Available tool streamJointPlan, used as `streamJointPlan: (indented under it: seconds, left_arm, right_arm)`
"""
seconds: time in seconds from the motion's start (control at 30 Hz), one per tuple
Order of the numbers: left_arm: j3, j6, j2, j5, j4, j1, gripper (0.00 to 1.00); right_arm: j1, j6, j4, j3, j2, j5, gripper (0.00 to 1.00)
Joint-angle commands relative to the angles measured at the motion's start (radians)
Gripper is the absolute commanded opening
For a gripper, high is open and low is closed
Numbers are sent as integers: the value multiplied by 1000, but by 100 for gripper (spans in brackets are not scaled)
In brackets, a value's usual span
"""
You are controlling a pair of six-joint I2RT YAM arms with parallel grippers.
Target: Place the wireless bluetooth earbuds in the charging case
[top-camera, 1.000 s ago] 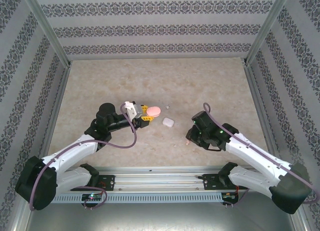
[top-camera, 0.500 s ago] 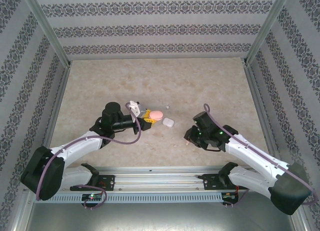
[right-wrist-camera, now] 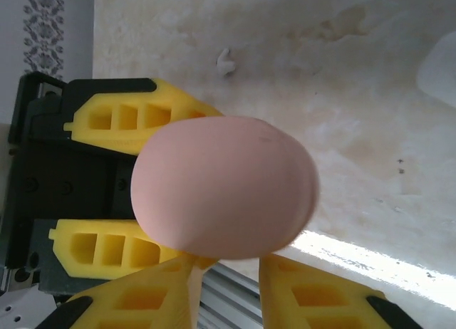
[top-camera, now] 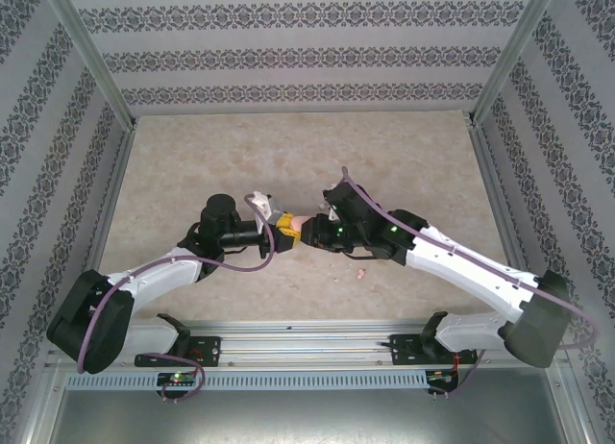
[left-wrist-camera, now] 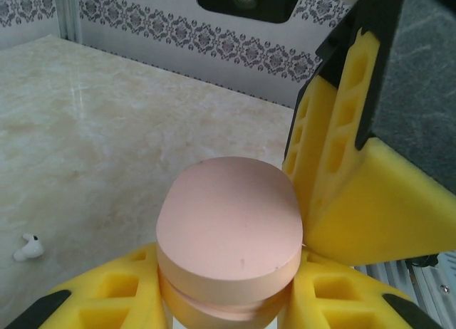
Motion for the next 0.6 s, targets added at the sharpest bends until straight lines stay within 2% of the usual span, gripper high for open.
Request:
streamJointPlan:
  seconds: [0.0,0.37,0.57]
  left_arm:
    - [17,8,-9,49,45,-11,16]
    - [-9,76,-36,37,36,-12,16]
    - [-57,118,-46,10,121,-12,16]
  right_arm:
    - [4,-35,10,70,27,-24,27]
    - [-52,-47,-14,171,41,27,27]
    - [-56,-51,-14,174,43,12,27]
